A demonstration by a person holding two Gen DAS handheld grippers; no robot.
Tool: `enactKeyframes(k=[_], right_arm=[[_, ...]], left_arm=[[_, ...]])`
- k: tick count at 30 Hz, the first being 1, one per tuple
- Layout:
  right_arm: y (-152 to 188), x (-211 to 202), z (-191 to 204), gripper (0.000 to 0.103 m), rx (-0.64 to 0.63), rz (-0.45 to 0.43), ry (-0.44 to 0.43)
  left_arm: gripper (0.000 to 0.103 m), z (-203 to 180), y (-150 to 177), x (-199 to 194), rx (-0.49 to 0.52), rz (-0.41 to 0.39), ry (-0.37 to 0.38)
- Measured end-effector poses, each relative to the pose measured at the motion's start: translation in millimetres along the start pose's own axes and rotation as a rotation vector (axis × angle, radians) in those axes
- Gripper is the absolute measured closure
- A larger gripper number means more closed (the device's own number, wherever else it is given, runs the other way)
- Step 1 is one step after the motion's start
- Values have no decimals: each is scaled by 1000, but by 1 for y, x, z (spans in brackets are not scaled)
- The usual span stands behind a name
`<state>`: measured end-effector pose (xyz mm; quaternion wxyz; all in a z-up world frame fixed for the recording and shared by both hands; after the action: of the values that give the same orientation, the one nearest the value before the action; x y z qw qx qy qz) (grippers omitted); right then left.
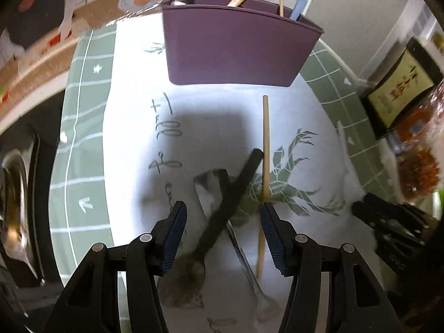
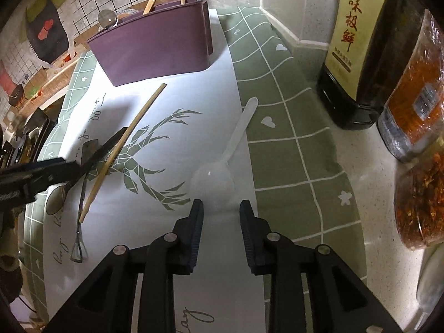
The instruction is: Organize utensils
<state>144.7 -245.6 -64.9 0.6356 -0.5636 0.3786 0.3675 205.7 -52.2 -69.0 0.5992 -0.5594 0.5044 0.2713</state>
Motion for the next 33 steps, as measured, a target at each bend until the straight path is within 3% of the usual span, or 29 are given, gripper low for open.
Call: enactKeyframes(k=[9, 13, 16, 20, 23, 28, 33], right_arm=[[-1, 2, -3, 48, -8, -31, 21], [-1, 6, 5, 35, -32, -39, 41], [0, 11, 14, 23, -68, -54, 64], [4, 15, 17, 11, -71, -97, 94], [2, 16, 16, 8, -70, -97, 90], [2, 17, 16, 5, -69, -97, 91], [3, 17, 17, 4, -66, -97, 91]], left_arm=[[62, 0, 6, 8, 32, 20, -1], [86, 6, 14, 4, 51, 23, 20], [90, 14, 19, -3, 54, 11, 9], [90, 43, 15, -17, -10, -40, -45], [90, 66, 9, -23, -62, -62, -102], [88, 62, 2, -25, -94, -43, 14], [72, 38, -7, -3, -182, 12, 77]])
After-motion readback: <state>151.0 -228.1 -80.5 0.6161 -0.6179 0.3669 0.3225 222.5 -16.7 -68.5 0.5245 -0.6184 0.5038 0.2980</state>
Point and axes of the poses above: each gripper's, at about its wrist camera, not at the fingertips, and x roughly the way its jaws point, z to its left, y to its underside, the point moved 1 cm from there along x, roughly the way its jaws point
